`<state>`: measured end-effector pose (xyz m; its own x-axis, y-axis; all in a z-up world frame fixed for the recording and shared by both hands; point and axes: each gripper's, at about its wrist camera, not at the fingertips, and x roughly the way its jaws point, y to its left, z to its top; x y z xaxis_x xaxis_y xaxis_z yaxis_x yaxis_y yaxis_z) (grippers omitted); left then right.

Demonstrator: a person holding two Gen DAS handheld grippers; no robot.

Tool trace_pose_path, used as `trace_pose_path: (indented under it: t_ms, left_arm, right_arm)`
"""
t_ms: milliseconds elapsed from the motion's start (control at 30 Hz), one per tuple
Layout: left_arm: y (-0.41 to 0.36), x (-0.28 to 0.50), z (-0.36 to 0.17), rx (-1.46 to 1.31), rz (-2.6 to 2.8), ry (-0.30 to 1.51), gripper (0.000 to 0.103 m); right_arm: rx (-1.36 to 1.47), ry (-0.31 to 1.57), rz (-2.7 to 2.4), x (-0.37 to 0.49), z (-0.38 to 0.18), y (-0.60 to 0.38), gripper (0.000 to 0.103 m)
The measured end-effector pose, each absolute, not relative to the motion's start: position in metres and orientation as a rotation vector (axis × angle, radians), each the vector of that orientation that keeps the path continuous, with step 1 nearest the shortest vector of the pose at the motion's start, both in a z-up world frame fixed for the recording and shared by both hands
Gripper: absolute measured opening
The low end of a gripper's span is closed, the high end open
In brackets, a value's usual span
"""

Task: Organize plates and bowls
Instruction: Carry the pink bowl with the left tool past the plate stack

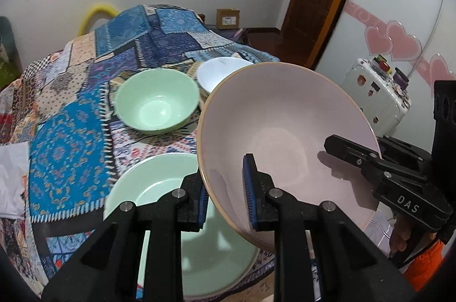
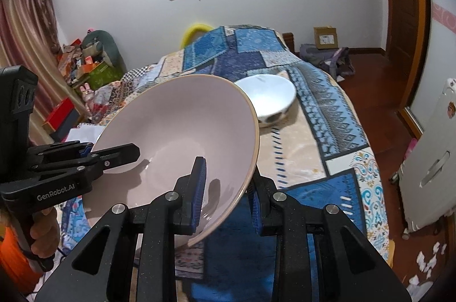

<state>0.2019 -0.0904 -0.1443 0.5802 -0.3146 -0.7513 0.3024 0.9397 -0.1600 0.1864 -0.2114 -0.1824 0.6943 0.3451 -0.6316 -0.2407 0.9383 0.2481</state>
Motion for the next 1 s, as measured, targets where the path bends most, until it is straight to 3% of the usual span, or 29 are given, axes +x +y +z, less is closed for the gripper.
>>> trace_pose_path:
  t_ms: [1000]
  left_arm:
    - [0.076,0.118,-0.128,-0.114,-0.086,0.826,0.022]
  right_arm:
    - [0.046,0.722,0.608,0.175,-0.176,-0.061,0.025]
